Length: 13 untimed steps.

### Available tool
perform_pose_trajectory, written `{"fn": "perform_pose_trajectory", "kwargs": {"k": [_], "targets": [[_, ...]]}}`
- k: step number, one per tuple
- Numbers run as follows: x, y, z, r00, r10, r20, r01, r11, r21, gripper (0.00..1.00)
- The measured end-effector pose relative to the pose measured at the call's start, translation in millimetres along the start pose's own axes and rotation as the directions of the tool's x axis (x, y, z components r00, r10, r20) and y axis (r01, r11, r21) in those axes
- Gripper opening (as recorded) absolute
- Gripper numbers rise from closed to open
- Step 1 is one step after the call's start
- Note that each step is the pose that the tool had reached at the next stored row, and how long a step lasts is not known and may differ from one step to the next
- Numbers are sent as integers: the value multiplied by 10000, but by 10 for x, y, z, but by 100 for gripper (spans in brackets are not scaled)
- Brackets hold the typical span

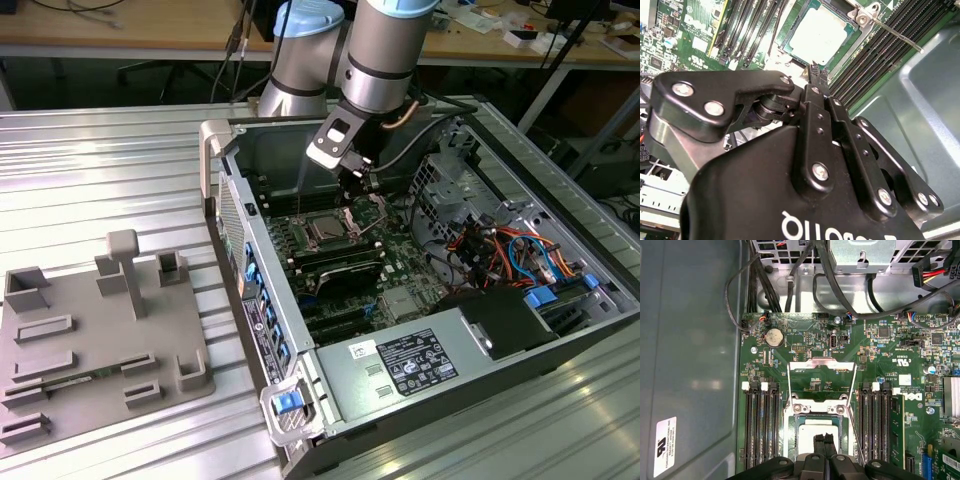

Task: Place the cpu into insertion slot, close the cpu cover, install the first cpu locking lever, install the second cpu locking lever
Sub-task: 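Close the cpu cover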

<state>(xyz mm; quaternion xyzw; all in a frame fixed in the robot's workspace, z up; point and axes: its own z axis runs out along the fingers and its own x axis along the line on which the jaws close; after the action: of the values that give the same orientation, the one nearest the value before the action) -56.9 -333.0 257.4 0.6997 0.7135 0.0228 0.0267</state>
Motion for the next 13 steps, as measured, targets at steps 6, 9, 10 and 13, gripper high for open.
{"fn": "perform_pose_trajectory", "kwargs": {"k": [6,9,10,13], "targets": [[0,6,1,10000,-2,0,2,10000,-1,11],[-1,64,10,10000,-1,0,1,10000,0,11],[-2,90,15,10000,0,-1,0,10000,0,11],[-3,137,17,10000,-1,2,1,10000,2,11]]}}
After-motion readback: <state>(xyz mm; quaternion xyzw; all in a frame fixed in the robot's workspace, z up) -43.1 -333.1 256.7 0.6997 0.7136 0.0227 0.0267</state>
